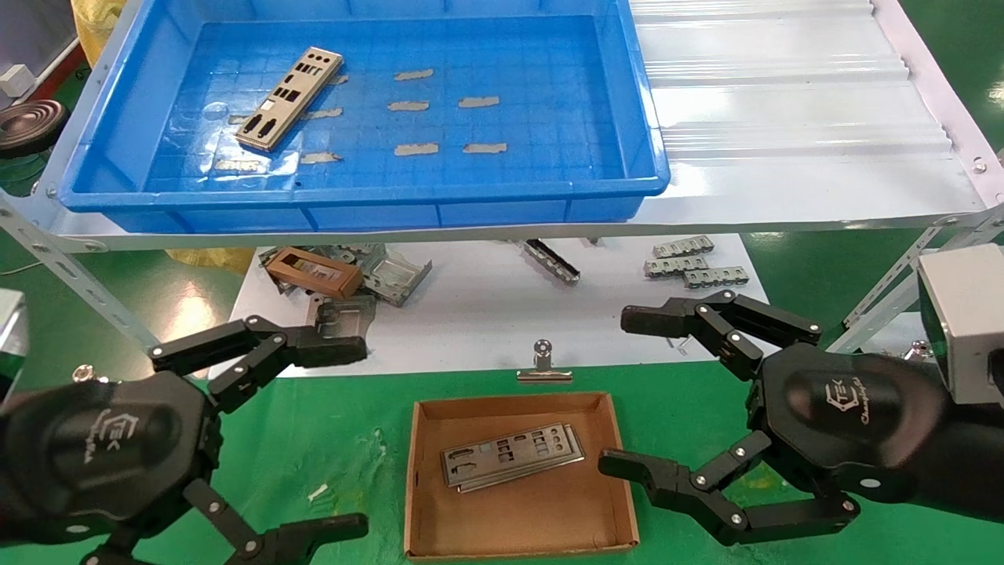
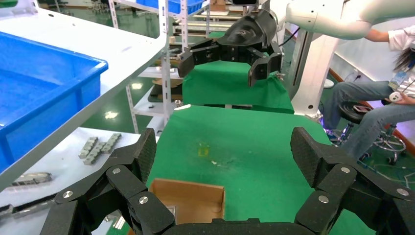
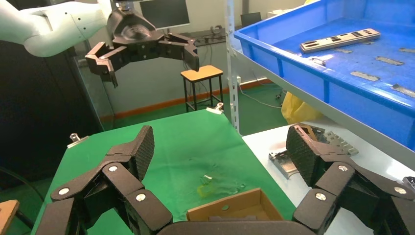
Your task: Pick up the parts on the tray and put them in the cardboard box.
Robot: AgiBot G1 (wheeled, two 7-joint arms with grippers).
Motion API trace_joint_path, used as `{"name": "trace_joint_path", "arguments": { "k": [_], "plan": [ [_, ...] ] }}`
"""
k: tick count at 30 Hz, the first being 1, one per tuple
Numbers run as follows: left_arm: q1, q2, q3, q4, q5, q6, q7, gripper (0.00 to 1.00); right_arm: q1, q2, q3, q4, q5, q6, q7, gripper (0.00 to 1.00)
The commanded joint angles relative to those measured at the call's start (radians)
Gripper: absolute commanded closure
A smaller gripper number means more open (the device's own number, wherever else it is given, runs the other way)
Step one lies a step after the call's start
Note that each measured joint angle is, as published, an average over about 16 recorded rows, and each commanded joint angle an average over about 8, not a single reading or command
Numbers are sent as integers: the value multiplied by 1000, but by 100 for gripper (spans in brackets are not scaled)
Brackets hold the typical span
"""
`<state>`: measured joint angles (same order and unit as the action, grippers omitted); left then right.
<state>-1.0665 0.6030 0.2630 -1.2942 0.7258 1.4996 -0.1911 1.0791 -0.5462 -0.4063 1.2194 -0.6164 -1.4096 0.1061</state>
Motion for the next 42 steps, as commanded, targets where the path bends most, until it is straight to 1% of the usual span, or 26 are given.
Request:
{"name": "trace_joint_path", "arguments": {
  "k": [1, 42],
  "plan": [
    [2, -2, -3, -2, -1, 1, -1, 0, 0, 0, 0, 0, 0, 0, 0, 0],
    [-8, 8, 17, 11, 5, -4, 4, 0, 0, 0, 0, 0, 0, 0, 0, 0]
  ]
}}
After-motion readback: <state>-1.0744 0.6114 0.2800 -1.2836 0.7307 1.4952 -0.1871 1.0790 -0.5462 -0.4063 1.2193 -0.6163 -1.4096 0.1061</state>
